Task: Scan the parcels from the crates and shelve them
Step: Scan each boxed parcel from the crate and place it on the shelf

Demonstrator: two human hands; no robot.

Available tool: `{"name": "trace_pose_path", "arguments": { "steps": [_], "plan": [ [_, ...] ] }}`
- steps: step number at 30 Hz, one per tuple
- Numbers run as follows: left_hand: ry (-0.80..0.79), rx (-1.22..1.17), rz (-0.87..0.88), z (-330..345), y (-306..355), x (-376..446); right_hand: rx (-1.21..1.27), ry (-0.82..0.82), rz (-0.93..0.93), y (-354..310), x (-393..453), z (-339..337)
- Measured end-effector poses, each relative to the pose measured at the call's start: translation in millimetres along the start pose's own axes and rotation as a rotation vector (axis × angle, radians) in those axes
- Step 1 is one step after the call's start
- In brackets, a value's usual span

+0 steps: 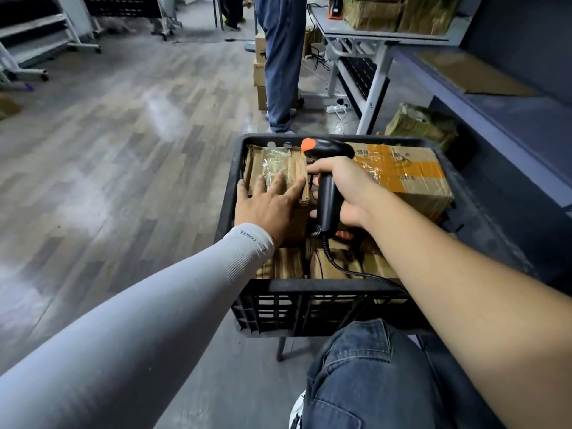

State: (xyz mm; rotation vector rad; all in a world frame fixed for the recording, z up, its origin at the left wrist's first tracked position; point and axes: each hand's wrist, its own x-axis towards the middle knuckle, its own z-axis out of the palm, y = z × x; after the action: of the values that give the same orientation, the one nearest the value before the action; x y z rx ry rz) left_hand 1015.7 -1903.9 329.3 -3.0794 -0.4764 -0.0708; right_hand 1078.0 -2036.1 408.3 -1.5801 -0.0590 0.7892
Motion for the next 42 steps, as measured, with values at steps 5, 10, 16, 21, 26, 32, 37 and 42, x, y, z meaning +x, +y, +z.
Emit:
{"name": "trace_pose_path", "arguments": {
  "steps": [5,10,16,21,26,32,37,42],
  "plan": [
    [0.008,0.016,0.02,-9.4,2.8,-15.2,0.076,0.02,-0.019,-3.9,-15.3,-7.9],
    [0.058,0.072,0.023,-16.0,5.9,-28.3,0.113,0.016,-0.06,-7.2,-26.6,-16.0],
    [0.072,0.067,-0.007,-20.1,9.3,-44.0,0.058,0.025,-0.079,-4.6,-36.9,-23.0],
    [0.102,0.06,0.002,-45.0,13.7,-38.9,0.076,-0.022,-0.075,4.9,-42.0,-23.9],
    [0.223,0.13,0.052,-67.7,24.1,-44.8,0.118,-0.061,-0.09,5.0,-42.8,-21.8],
    [0.296,0.101,0.051,-81.7,17.3,-51.9,0.144,-0.073,-0.109,-0.4,-54.3,-28.6],
    [0.322,0.114,0.085,-105.3,26.1,-65.3,0.215,-0.075,-0.146,-1.7,-71.3,-45.4],
    [0.399,0.163,0.17,-132.6,40.8,-81.7,0.24,0.057,-0.186,-11.8,-92.7,-73.2]
  ]
}}
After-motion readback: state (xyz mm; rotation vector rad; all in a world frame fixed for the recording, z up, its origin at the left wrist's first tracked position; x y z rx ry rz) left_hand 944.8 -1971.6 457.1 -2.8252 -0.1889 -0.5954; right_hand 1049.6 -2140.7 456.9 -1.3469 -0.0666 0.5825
